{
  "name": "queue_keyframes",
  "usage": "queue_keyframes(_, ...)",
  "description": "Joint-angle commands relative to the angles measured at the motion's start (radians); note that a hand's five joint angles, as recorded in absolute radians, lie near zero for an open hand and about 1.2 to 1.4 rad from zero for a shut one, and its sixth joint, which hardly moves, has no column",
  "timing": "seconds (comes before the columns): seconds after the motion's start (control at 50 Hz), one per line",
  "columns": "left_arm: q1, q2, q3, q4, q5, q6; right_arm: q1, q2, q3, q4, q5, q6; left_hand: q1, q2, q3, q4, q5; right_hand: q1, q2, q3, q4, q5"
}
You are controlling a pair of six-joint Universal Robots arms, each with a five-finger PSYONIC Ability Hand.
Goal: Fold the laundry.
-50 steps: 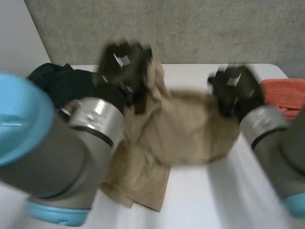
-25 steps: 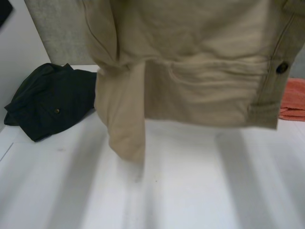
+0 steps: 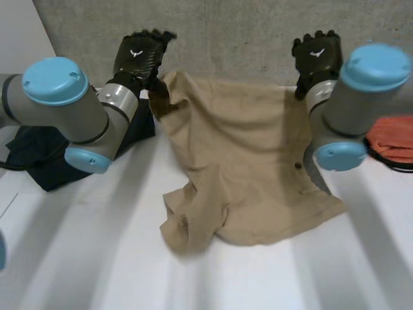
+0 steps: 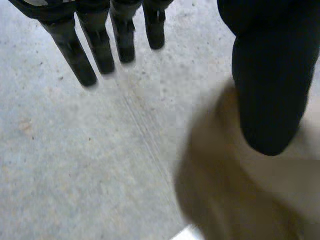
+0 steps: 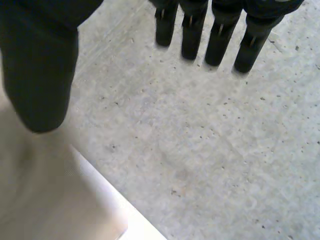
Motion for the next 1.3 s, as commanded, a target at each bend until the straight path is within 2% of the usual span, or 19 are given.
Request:
queue_keyframes(0.02,-0.006,0.005,0.048,0.065,-0.053,-0.002,0.012,0.007,-0.041,-0.037,0.003,-0.028,-0.014,-0.078,-0.08,-0.068,-0.066,-0.081,-0.09,-0.108,-0.11,-0.097)
queue_keyframes(0.14,-0.013,0.215,-0.114,0.047,-0.168,0.006,-0.006,-0.187,0.117,-0.02,-0.043,-0.042,0.009,-0.055,-0.056,-0.044,-0.043,-0.081,-0.09,-0.108,-0.11,-0.097)
queue_keyframes(0.24,-0.05,0.431,-0.34,-0.036,-0.176,0.026,-0.052,-0.407,0.351,0.055,-0.207,-0.083,0.118,0.054,0.052,0.064,0.066,-0.081,-0.09,-0.108,-0.11,-0.097)
queue_keyframes(0.32,-0.119,0.574,-0.527,-0.152,-0.174,0.039,-0.107,-0.488,0.468,0.167,-0.287,-0.12,0.332,0.268,0.266,0.278,0.28,-0.081,-0.09,-0.108,-0.11,-0.097)
queue_keyframes(0.38,-0.21,0.642,-0.671,-0.221,-0.172,0.052,-0.164,-0.553,0.58,0.316,-0.348,-0.171,0.45,0.386,0.384,0.396,0.397,-0.081,-0.09,-0.108,-0.11,-0.097)
queue_keyframes(0.4,-0.274,0.666,-0.743,-0.244,-0.172,0.059,-0.172,-0.566,0.6,0.34,-0.357,-0.182,0.499,0.435,0.434,0.446,0.447,-0.081,-0.09,-0.108,-0.11,-0.097)
queue_keyframes(0.48,-0.397,0.676,-0.874,-0.258,-0.182,0.073,-0.228,-0.612,0.743,0.452,-0.409,-0.288,0.57,0.506,0.505,0.517,0.518,0.064,0.055,0.037,0.035,0.048)
queue_keyframes(0.54,-0.448,0.659,-0.941,-0.257,-0.188,0.078,-0.274,-0.624,0.838,0.466,-0.455,-0.373,0.544,0.48,0.478,0.49,0.492,0.129,0.12,0.102,0.1,0.113)
queue_keyframes(0.62,-0.448,0.572,-0.974,-0.252,-0.209,0.078,-0.343,-0.627,0.961,0.422,-0.534,-0.432,0.312,0.248,0.247,0.259,0.26,0.132,0.123,0.105,0.103,0.116)
queue_keyframes(0.68,-0.445,0.498,-0.968,-0.223,-0.25,0.079,-0.376,-0.623,1.042,0.316,-0.595,-0.432,0.201,0.137,0.135,0.147,0.148,0.135,0.126,0.108,0.106,0.119)
queue_keyframes(0.74,-0.417,0.461,-0.966,-0.162,-0.284,0.079,-0.393,-0.604,1.105,0.189,-0.62,-0.43,0.206,0.142,0.14,0.153,0.154,0.138,0.129,0.111,0.108,0.122)
queue_keyframes(0.76,-0.379,0.447,-0.971,-0.114,-0.303,0.081,-0.396,-0.595,1.116,0.158,-0.624,-0.429,0.206,0.142,0.141,0.153,0.154,0.149,0.14,0.123,0.12,0.134)
queue_keyframes(0.84,-0.314,0.426,-0.986,-0.018,-0.312,0.082,-0.402,-0.514,1.141,0.037,-0.627,-0.422,0.212,0.148,0.146,0.159,0.16,0.202,0.193,0.176,0.173,0.187)
queue_keyframes(0.92,-0.313,0.401,-0.988,0.03,-0.315,0.098,-0.399,-0.456,1.136,-0.003,-0.629,-0.421,0.218,0.154,0.152,0.164,0.166,0.24,0.231,0.214,0.211,0.225)
queue_keyframes(1.02,-0.313,0.383,-0.989,0.059,-0.317,0.153,-0.397,-0.423,1.124,-0.034,-0.63,-0.419,0.253,0.189,0.187,0.2,0.201,0.402,0.393,0.375,0.373,0.386)
queue_keyframes(1.12,-0.308,0.349,-0.989,0.085,-0.317,0.219,-0.394,-0.408,1.121,-0.116,-0.626,-0.418,0.411,0.347,0.346,0.358,0.359,0.636,0.627,0.61,0.607,0.621)
queue_keyframes(1.14,-0.305,0.343,-0.988,0.09,-0.315,0.237,-0.394,-0.405,1.119,-0.126,-0.626,-0.418,0.513,0.449,0.448,0.46,0.461,0.678,0.668,0.651,0.648,0.662)
queue_keyframes(1.26,-0.3,0.338,-0.991,0.089,-0.314,0.256,-0.394,-0.382,1.104,-0.138,-0.618,-0.41,0.769,0.705,0.704,0.716,0.717,0.889,0.88,0.862,0.86,0.873)
queue_keyframes(1.3,-0.302,0.341,-0.992,0.088,-0.311,0.256,-0.394,-0.376,1.101,-0.138,-0.617,-0.404,1.0,0.936,0.935,0.947,0.948,1.14,1.131,1.113,1.111,1.124)
